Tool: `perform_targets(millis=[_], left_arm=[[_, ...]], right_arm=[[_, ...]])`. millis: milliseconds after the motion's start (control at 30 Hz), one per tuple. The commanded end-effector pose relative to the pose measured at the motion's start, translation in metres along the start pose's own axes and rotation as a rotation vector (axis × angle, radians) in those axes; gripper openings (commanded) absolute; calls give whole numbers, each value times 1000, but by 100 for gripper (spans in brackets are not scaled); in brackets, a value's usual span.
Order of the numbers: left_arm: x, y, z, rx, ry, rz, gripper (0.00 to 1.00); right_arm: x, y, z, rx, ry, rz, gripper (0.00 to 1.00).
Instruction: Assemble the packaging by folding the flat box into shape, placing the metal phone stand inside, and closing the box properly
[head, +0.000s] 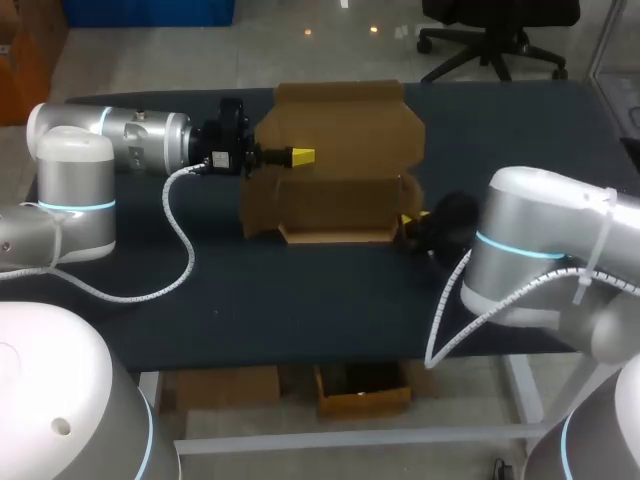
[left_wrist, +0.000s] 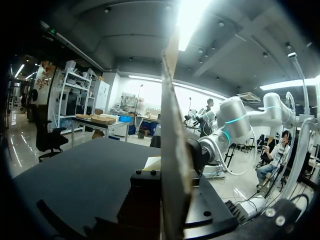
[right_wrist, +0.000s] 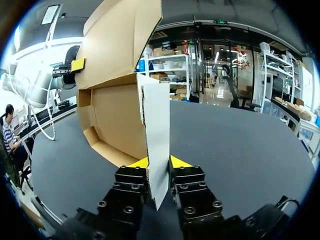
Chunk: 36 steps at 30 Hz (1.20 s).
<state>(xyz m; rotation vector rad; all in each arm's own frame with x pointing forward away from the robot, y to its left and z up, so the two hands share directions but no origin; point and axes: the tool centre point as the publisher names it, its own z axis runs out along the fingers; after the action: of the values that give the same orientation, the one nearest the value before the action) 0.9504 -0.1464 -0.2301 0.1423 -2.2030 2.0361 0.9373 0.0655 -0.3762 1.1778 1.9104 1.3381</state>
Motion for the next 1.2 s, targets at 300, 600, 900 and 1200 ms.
perform_targets(millis=[300, 600, 900, 1200], left_arm=[[0, 3, 1, 1, 0, 0, 0], [0, 3, 1, 1, 0, 0, 0], [0, 3, 1, 1, 0, 0, 0], [0, 3, 1, 1, 0, 0, 0]], right_arm=[[18, 2, 11, -3, -77, -2, 23], [29, 5, 12, -5, -71, -12, 33], [35, 2, 4, -5, -90, -3, 39], [28, -13, -22, 19, -151, 34, 43]])
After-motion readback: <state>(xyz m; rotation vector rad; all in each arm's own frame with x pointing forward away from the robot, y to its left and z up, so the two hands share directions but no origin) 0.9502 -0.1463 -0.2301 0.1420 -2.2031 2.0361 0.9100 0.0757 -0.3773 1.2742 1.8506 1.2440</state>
